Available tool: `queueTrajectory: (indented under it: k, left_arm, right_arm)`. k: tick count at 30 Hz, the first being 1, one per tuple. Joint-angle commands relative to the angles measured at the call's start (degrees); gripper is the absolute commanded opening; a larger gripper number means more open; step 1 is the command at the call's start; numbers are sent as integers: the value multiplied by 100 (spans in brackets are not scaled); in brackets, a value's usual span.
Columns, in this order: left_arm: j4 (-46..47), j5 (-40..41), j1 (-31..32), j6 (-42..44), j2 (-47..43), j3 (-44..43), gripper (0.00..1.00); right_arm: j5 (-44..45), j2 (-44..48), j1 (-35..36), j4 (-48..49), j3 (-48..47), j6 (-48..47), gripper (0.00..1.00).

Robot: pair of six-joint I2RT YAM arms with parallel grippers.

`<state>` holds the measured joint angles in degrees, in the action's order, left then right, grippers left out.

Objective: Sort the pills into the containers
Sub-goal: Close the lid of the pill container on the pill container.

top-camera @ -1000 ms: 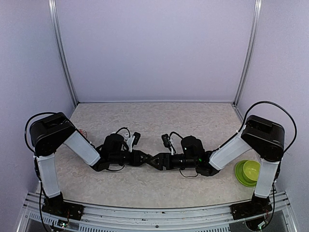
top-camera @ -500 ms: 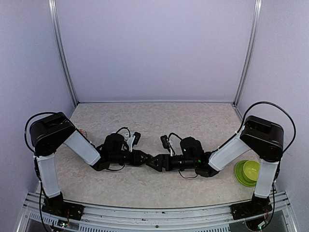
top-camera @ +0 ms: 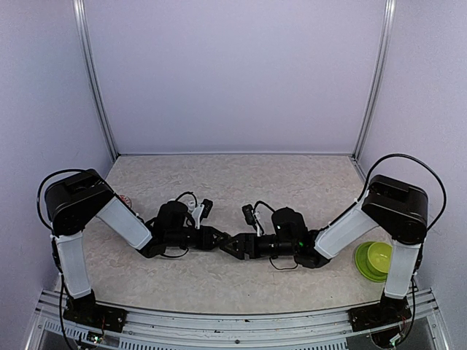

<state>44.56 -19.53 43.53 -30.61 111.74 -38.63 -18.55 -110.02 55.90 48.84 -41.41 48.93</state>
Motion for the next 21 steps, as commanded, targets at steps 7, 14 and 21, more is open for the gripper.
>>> queueTrajectory:
  k: [7,14,21]
  left_arm:
    - [-404,44,-29,72,137,-13,32]
    - [-413,50,-37,73,138,-13,32]
    - [-419,63,-54,82,120,4,32]
  right_arm:
    - [79,-212,142,-120,149,76,82]
    - [87,-257,210,-155,162,78,82]
    - [198,-224,229,-144,297,89,82]
